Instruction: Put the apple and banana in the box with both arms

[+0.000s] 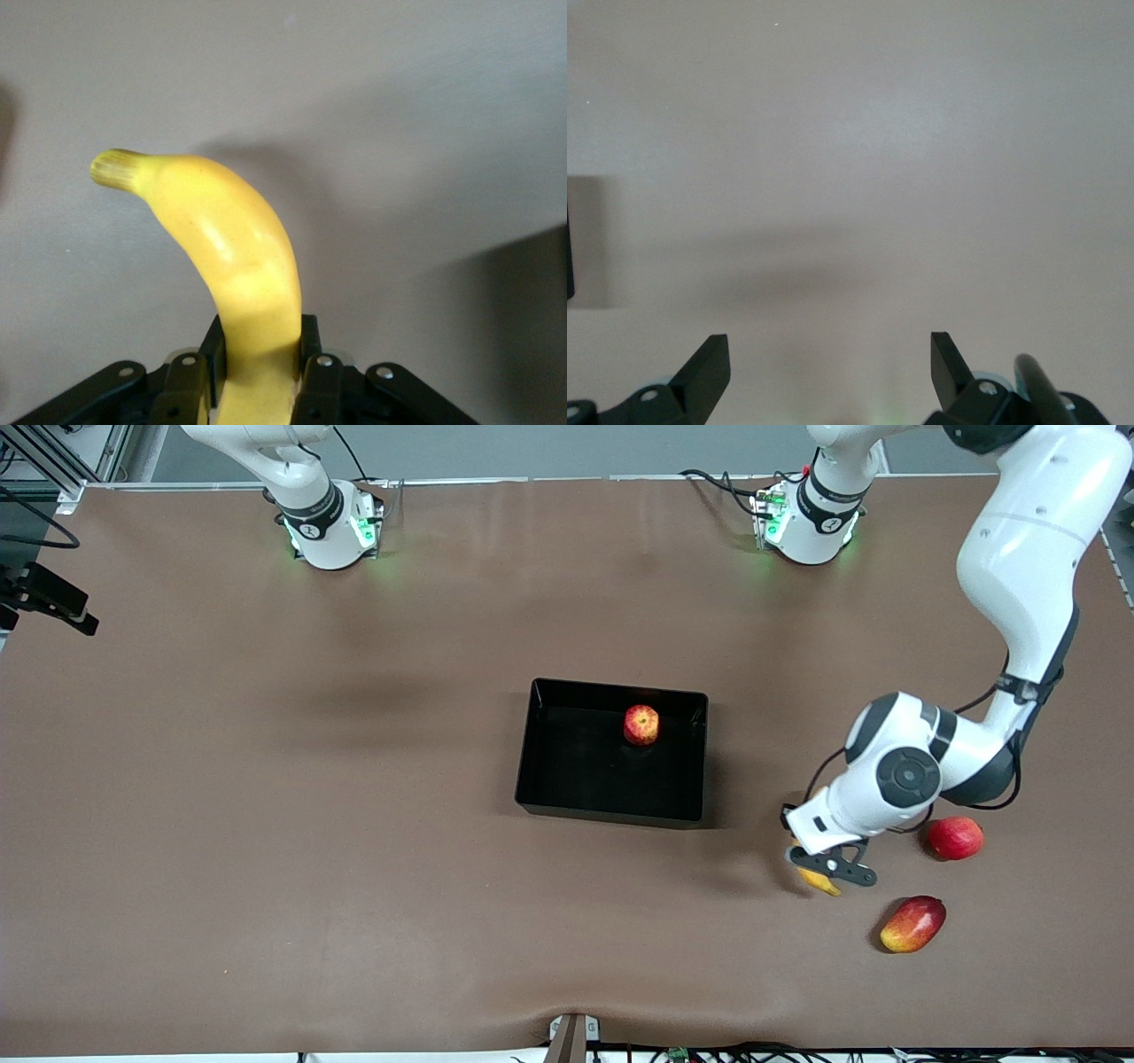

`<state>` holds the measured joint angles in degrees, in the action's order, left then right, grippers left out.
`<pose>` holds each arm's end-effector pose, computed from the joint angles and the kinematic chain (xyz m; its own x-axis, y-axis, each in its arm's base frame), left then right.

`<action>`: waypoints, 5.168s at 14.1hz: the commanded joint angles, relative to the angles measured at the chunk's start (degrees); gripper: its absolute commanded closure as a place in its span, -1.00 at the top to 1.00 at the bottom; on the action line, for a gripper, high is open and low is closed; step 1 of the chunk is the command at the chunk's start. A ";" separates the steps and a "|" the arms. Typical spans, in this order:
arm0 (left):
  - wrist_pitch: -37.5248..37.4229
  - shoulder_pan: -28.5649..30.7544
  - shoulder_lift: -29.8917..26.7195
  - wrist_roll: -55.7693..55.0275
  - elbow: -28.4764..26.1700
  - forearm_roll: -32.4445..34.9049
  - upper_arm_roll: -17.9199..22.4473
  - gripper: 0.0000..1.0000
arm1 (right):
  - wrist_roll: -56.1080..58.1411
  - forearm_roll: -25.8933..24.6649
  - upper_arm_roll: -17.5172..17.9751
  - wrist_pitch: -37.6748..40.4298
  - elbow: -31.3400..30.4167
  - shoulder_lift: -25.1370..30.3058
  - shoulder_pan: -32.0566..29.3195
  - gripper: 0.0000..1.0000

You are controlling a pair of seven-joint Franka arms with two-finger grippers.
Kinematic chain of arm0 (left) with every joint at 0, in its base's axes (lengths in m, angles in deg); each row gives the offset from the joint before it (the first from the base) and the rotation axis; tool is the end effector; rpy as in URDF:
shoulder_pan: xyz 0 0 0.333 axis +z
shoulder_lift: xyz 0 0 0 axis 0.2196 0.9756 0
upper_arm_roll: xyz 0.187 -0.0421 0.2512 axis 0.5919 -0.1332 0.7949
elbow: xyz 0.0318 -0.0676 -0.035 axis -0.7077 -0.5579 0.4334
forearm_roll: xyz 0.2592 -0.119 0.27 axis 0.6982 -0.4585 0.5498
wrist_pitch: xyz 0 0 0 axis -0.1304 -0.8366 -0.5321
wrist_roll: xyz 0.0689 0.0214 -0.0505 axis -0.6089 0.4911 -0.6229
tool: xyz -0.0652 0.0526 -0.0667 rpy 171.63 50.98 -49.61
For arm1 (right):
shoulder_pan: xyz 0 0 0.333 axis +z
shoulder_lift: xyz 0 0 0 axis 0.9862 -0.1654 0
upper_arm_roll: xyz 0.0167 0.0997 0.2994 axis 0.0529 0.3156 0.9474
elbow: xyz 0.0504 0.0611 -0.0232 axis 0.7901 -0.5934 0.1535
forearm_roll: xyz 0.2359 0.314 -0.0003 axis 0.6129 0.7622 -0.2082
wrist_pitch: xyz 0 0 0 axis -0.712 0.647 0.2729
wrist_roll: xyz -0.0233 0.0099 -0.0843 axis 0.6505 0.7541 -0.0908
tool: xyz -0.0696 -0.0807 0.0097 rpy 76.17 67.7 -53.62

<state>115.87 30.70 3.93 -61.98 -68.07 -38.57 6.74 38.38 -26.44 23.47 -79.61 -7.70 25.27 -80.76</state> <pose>0.6690 -0.1597 0.2718 0.9432 -0.3323 0.0038 -0.3319 -0.9425 -0.0395 0.5095 -0.0543 0.6531 0.9966 -0.0828 -0.0016 -0.0828 -0.9965 0.0104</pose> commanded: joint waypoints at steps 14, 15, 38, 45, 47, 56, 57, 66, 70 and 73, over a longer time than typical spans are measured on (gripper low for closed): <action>-8.07 -27.75 1.43 -35.24 10.19 0.52 -4.75 -1.00 | 0.30 1.38 -0.08 1.00 -0.33 0.78 -0.33 1.00; -6.92 -30.38 1.70 -35.68 10.80 0.52 -2.91 -1.00 | 0.30 1.38 -0.08 1.00 -0.33 0.78 -0.42 1.00; 0.65 -43.15 10.84 -35.42 13.18 0.61 10.11 0.05 | 0.38 2.44 -0.08 1.70 -0.24 0.69 -1.30 1.00; -9.61 -39.91 0.67 -35.60 13.53 0.44 9.68 1.00 | 0.38 2.44 -0.08 1.70 -0.33 0.60 -1.83 1.00; -11.74 -37.19 -5.83 -33.42 13.36 0.44 10.11 1.00 | 0.38 2.44 -0.08 1.70 -0.33 0.60 -1.83 1.00; -18.51 -24.35 -16.22 -27.16 12.40 -0.62 8.53 1.00 | 0.38 2.44 0.01 1.70 -0.16 0.34 -1.74 1.00; -19.64 -23.30 -16.84 -26.12 11.61 -0.44 8.53 1.00 | 0.38 2.44 0.01 1.70 -0.16 0.34 -1.74 1.00; -26.32 -10.73 -26.15 -13.73 12.22 -14.14 8.27 1.00 | 0.38 2.53 0.01 1.79 -0.24 0.34 -1.74 1.00; -30.20 -4.67 -30.28 -9.60 12.13 -19.68 8.27 1.00 | 0.38 2.53 -0.08 1.79 -0.24 0.34 -1.92 1.00; -32.48 -0.27 -32.92 -2.92 11.78 -23.02 8.18 1.00 | 0.38 2.53 0.01 1.70 -0.24 0.34 -1.74 1.00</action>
<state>84.63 27.24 -25.59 -68.59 -54.24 -58.98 15.64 38.37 -25.18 22.83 -78.16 -7.94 25.25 -81.47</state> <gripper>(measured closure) 0.000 0.000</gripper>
